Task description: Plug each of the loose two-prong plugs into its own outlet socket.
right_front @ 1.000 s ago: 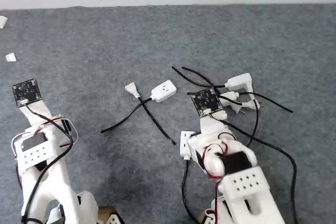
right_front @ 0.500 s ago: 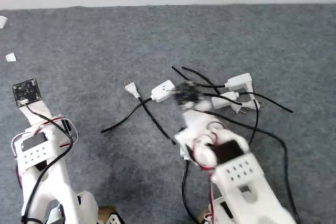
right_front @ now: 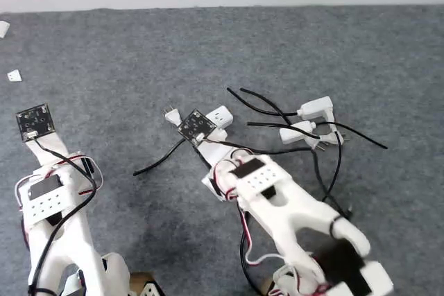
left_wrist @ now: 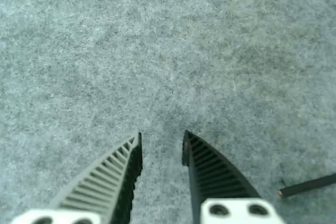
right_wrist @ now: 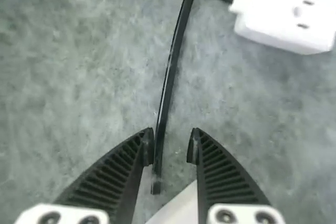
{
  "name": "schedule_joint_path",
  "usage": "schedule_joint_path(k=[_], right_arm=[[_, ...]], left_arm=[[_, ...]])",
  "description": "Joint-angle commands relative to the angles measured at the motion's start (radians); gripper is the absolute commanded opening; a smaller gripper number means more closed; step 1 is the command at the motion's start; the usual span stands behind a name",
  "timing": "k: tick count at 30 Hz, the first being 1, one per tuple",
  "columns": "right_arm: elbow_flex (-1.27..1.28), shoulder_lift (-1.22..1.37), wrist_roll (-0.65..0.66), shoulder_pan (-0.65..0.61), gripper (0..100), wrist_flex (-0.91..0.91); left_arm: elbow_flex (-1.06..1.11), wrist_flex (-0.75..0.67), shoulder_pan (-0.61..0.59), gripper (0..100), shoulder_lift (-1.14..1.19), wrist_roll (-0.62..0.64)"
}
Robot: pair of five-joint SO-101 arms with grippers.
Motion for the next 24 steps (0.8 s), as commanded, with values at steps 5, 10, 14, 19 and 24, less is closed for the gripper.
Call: schedule_joint_path(k=[5,10,14,19,24], right_arm=[[-0.167,0.108,-0.011,-0.012,12.2,0.076],[-0.247,0.173,-0.011,-0.01,12.1,0.153],[-0.308,0.228,-0.009,-0.007,10.1,0.211],[-0.327,0.245,-0.009,-0.007,1.1,0.226],[-0.327,0.237,-0.009,-0.005,0.9,0.262]], left_arm=[[-0.008,0.002,-0.003,12,-0.012,-0.011],[-0.008,0.002,-0.003,12,-0.012,-0.011],[-0.008,0.002,-0.003,12,-0.012,-0.034],[-0.008,0.003,-0.003,12,-0.012,-0.034],[-0.008,0.003,-0.003,12,-0.012,-0.034]])
